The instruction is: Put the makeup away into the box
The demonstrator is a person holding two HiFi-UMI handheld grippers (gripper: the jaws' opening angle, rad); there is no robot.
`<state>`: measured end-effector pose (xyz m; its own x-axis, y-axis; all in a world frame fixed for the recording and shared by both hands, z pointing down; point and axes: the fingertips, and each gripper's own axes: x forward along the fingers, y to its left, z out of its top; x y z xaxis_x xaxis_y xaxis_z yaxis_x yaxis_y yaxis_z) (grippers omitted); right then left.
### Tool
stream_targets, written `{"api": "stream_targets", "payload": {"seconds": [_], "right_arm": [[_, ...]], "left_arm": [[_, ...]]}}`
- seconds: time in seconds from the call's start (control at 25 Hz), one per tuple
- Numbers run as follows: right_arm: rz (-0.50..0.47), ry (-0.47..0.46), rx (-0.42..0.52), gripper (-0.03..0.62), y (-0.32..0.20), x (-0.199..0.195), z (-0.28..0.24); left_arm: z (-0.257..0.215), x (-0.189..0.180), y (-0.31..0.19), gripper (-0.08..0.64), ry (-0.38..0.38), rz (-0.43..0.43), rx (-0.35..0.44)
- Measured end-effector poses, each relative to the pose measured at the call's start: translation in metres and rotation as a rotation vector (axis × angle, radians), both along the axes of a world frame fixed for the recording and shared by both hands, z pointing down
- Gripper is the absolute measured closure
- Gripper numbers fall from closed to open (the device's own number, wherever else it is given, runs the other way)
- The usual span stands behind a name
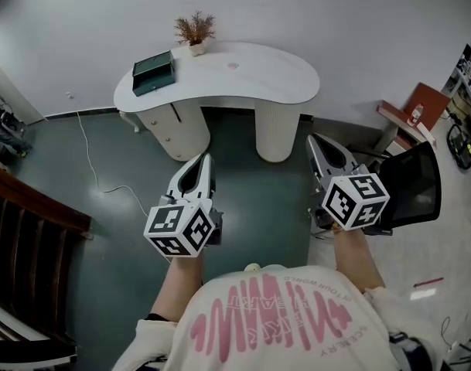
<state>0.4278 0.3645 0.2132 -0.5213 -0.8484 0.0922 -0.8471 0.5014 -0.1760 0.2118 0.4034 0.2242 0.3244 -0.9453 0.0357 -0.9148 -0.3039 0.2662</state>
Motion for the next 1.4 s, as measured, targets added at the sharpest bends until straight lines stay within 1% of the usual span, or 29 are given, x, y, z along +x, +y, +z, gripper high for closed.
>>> {"api": "stream_targets", "payload": {"seconds": [0.2,0.32,0.4,0.52,0.6,0.88,1.04,1.28,1.4], "right_arm": [[0.003,-0.009,-0.025,0.595,-0.028,-0.026,0.028],[-0.009,0.006,-0.068,0.595,-0.040,-0.036,0.051],[-0.017,0.019,-0.087,0.595,-0.050,-0.042,0.060],[-0.028,0.046,-0.091,0.595,-0.068,-0.050,0.067],[-0.037,0.058,-0.090,0.595,-0.083,-0.056,0.070],[-0.086,0.030,-0.087,0.595,-0.144,-0.074,0.076],[-0.112,0.015,-0.094,0.595,-0.189,-0.078,0.071],[-0.143,0.020,-0.065,0.595,-0.256,-0.071,0.051],[-0.155,0.015,-0.051,0.595,-0.285,-0.066,0.044]], "left_arm": [[0.009,-0.034,-0.028,0.558,0.025,-0.006,0.012],[0.026,-0.042,-0.039,0.558,0.022,-0.008,-0.013],[0.040,-0.043,-0.046,0.558,0.013,-0.007,-0.043],[0.056,-0.045,-0.059,0.557,0.015,0.004,-0.084],[0.060,-0.047,-0.070,0.557,0.016,0.011,-0.091],[0.061,-0.063,-0.118,0.558,0.006,-0.029,-0.075],[0.058,-0.064,-0.160,0.558,0.033,-0.039,-0.071],[0.037,-0.057,-0.223,0.558,0.045,-0.063,-0.028],[0.028,-0.051,-0.249,0.557,0.033,-0.070,-0.010]]}}
